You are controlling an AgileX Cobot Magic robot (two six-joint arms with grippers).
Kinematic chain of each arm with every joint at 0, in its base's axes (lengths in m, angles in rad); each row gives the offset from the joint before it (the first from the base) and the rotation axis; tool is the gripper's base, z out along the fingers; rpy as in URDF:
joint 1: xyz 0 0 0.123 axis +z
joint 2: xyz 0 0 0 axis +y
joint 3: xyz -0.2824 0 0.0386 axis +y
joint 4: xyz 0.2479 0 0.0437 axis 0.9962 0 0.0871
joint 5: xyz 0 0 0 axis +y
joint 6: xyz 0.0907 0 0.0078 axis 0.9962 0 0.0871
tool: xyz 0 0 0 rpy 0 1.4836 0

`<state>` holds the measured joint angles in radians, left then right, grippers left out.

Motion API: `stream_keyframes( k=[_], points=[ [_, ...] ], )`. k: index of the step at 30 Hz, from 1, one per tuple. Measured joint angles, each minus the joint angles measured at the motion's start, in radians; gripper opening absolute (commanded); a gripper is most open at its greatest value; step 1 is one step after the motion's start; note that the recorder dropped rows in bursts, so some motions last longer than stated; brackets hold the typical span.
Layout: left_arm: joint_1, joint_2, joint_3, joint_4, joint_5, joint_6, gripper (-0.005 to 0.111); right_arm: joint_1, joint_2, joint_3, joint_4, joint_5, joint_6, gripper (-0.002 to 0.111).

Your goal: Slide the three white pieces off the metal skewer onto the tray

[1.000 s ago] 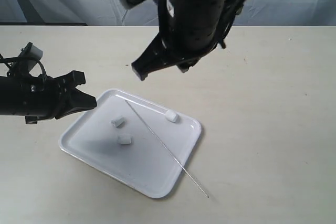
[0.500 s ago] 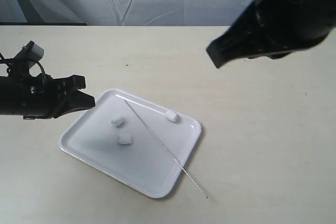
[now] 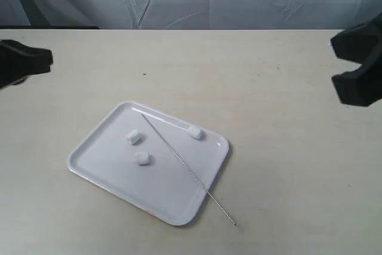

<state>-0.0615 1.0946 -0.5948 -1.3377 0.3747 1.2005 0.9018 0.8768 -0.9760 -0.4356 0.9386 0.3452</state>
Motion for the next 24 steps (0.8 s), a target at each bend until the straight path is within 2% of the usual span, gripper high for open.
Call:
stream_keyframes(
  k=[3,6,10,12,16,18,24],
  points=[
    [0.000,-0.165,0.000,0.161,-0.029,-0.080,0.000,0.000,-0.053,0.000,-0.044,-0.038,0.000,-0.001],
    [0.000,-0.320,0.000,0.383,-0.039,-0.255,0.000,0.000,-0.112,0.005,-0.073,-0.064,0.000,-0.001],
    [0.000,-0.515,0.002,0.806,-0.040,-0.625,0.000,0.000,-0.187,0.042,-0.114,-0.082,0.000,-0.001],
    [0.000,-0.596,0.017,1.060,-0.037,-0.863,0.000,0.000,-0.219,0.071,-0.123,-0.084,0.000,-0.001],
    [0.000,-0.686,0.079,1.422,0.010,-1.231,0.000,0.000,-0.273,0.148,-0.126,-0.085,0.000,-0.001],
    [0.000,-0.707,0.120,1.486,0.022,-1.315,0.000,0.000,-0.292,0.194,-0.126,-0.089,0.000,-0.001],
    [0.000,-0.714,0.180,1.480,0.038,-1.369,0.000,0.000,-0.315,0.283,-0.125,-0.132,0.031,-0.001]
  ],
)
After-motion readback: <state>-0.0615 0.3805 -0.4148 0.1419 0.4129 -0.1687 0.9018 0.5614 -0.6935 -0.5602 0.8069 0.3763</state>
